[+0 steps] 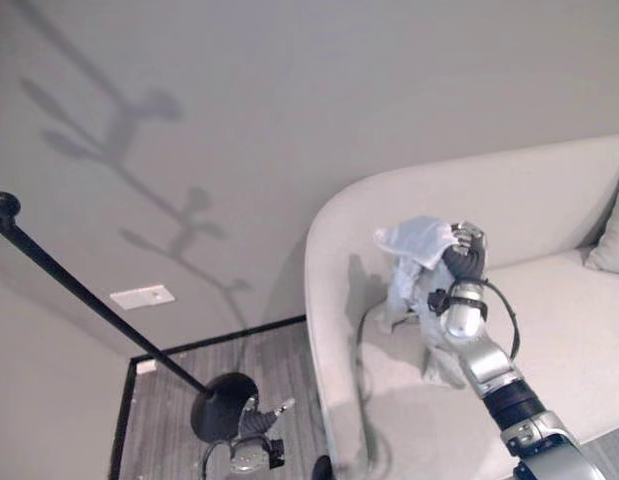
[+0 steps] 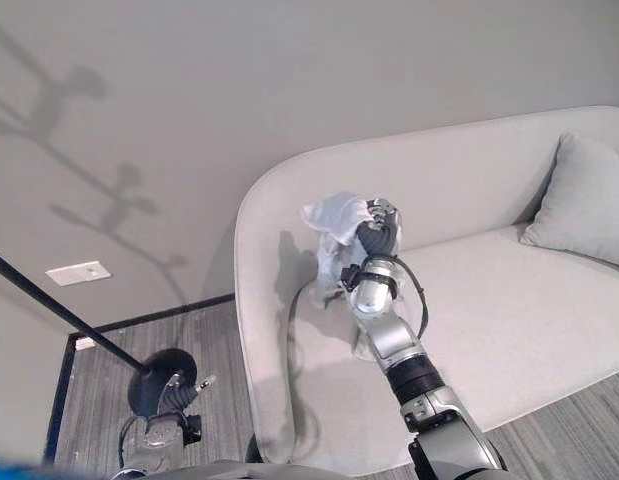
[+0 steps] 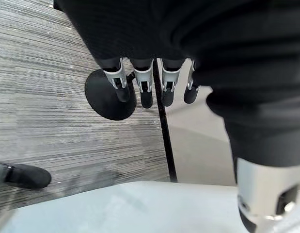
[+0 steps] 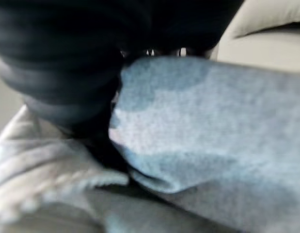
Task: Hang the clothes on the sofa on the clothes rack.
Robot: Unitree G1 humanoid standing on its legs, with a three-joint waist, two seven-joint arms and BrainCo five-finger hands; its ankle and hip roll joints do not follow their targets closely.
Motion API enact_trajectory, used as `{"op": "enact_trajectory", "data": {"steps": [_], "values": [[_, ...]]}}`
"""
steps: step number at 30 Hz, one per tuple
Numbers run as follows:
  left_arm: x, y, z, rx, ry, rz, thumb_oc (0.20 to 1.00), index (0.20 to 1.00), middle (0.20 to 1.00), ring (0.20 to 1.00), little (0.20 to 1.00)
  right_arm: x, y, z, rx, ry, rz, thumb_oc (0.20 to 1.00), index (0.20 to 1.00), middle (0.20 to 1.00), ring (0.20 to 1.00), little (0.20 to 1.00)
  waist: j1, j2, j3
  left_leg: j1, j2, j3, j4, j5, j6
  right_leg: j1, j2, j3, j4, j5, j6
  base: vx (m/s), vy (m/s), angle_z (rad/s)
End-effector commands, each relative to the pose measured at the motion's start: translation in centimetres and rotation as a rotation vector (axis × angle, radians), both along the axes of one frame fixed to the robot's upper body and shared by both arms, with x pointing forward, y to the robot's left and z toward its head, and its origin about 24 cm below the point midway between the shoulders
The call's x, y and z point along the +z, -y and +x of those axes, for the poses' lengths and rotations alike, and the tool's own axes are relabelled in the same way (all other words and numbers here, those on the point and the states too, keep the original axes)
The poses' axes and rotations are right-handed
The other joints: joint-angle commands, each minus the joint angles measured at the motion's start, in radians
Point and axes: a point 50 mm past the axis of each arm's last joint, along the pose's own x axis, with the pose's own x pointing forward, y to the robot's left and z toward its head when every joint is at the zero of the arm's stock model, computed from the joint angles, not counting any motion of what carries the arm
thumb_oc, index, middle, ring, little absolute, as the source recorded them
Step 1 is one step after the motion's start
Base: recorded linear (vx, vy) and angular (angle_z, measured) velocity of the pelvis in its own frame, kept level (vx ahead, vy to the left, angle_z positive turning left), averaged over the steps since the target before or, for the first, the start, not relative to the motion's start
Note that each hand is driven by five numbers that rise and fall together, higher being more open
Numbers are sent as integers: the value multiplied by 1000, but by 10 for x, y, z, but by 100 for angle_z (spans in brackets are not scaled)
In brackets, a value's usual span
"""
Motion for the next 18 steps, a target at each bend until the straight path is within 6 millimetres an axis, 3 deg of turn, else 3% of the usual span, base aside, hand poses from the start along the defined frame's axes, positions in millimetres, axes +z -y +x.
{"op": "enact_trajectory", "data": {"steps": [1,5,6,8,10,15,18], "values": [[16,-9,27,-97,74,160,1000,1000,1000,1000,1000,44,-22,1,90,200,87,200,200,200,200,200,0,-20,-30,-101,101,6,2,32,-62,-46,-22,22,17,39,3,-30,-10,4],[30,0,42,-193,156,252,1000,1000,1000,1000,1000,62,-42,1,143,256,126,200,200,200,200,200,3,-17,-38,-90,105,8,2,30,-65,-39,-21,25,21,34,1,0,0,0],[37,3,50,-229,194,326,1000,1000,1000,1000,1000,73,-56,0,183,292,143,200,200,200,200,200,7,-19,-43,-87,106,6,2,29,-66,-38,-21,27,21,32,0,0,0,0],[39,7,53,-247,207,347,1000,1000,1000,1000,1000,79,-64,-1,209,314,136,200,200,200,200,200,10,-19,-44,-84,106,7,2,29,-66,-37,-21,28,22,31,-1,-1,-5,-4],[43,19,59,-281,246,361,1000,1000,1000,1000,1000,90,-87,-4,284,342,155,200,200,200,200,200,16,-19,-48,-79,107,5,2,29,-67,-31,-23,30,21,28,-3,4,0,-2],[50,31,67,-330,295,390,1000,1000,1000,1000,1000,107,-105,-3,326,383,175,200,200,200,200,200,26,-19,-55,-79,107,0,2,32,-70,-23,-23,27,19,24,-6,2,0,1],[53,36,72,-360,326,435,1000,1000,1000,1000,1000,129,-121,-1,339,431,210,200,200,200,200,200,35,-22,-64,-83,105,-7,2,33,-73,-17,-22,20,16,21,-8,6,2,4]]}}
